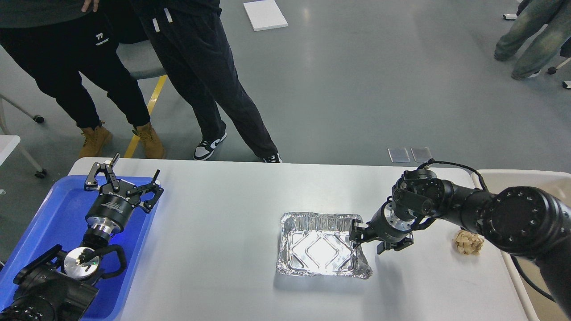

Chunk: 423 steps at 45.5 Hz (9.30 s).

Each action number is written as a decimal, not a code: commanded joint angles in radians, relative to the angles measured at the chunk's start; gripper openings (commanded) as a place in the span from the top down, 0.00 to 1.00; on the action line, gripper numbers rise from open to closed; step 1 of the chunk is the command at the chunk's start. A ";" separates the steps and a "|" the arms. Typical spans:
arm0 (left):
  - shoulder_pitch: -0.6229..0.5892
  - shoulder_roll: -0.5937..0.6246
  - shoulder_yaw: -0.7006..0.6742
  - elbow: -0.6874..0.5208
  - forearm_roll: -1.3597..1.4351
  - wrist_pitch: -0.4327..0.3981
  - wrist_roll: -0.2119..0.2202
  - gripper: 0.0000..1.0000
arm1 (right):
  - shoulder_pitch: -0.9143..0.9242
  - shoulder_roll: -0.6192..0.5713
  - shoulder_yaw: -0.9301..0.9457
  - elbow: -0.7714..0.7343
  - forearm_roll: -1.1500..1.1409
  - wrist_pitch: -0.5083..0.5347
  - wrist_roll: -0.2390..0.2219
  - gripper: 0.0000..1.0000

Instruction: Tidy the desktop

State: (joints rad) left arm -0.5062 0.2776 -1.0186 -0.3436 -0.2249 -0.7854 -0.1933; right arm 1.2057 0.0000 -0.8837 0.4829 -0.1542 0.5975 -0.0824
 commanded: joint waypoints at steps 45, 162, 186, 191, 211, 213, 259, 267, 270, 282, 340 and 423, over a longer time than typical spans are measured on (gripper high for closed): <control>0.000 0.000 0.000 0.000 0.001 0.000 0.000 0.00 | 0.446 0.000 -0.011 0.313 0.018 0.148 0.024 1.00; 0.000 0.000 0.000 0.000 -0.001 0.000 0.000 0.00 | -0.362 -0.456 0.838 -0.612 -0.108 -0.628 -0.227 1.00; 0.000 0.000 0.000 0.000 -0.001 0.000 0.000 0.00 | -0.526 -0.379 0.833 -0.593 -0.065 -0.630 -0.169 1.00; 0.000 0.000 0.000 0.000 -0.001 0.000 0.000 0.00 | -0.540 -0.367 0.833 -0.593 -0.065 -0.630 -0.165 1.00; 0.000 0.000 0.000 0.000 -0.001 0.000 0.000 0.00 | -0.578 -0.342 0.839 -0.593 -0.065 -0.617 -0.116 0.00; 0.000 0.000 0.000 0.000 -0.001 0.000 0.000 0.00 | -0.578 -0.342 0.841 -0.593 -0.064 -0.616 -0.116 0.00; 0.000 0.000 0.000 0.000 -0.001 0.000 0.000 0.00 | -0.177 -0.580 0.782 -0.538 -0.025 -0.130 -0.129 0.00; 0.000 0.000 0.000 0.000 -0.001 0.000 0.000 0.00 | -0.049 -0.620 0.721 -0.385 -0.080 -0.127 -0.129 0.00; 0.000 0.000 0.000 0.000 -0.001 0.000 0.000 0.00 | 0.017 -0.629 0.666 -0.317 -0.111 -0.128 -0.129 0.00; 0.000 0.000 0.002 0.000 -0.001 0.000 0.000 0.00 | 0.273 -0.663 0.513 -0.064 -0.212 -0.130 -0.140 0.00; 0.000 0.000 0.002 0.000 0.001 0.000 0.000 0.00 | 0.914 -0.595 0.005 0.732 -0.318 0.025 -0.105 0.00; 0.000 0.000 0.002 0.000 0.002 0.000 0.002 0.00 | 0.970 -0.239 -0.465 0.800 -0.027 0.096 -0.065 0.00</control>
State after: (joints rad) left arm -0.5063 0.2776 -1.0170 -0.3436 -0.2224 -0.7854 -0.1917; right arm 2.1740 -0.2405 -1.3347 1.2805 -0.1882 0.6564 -0.1476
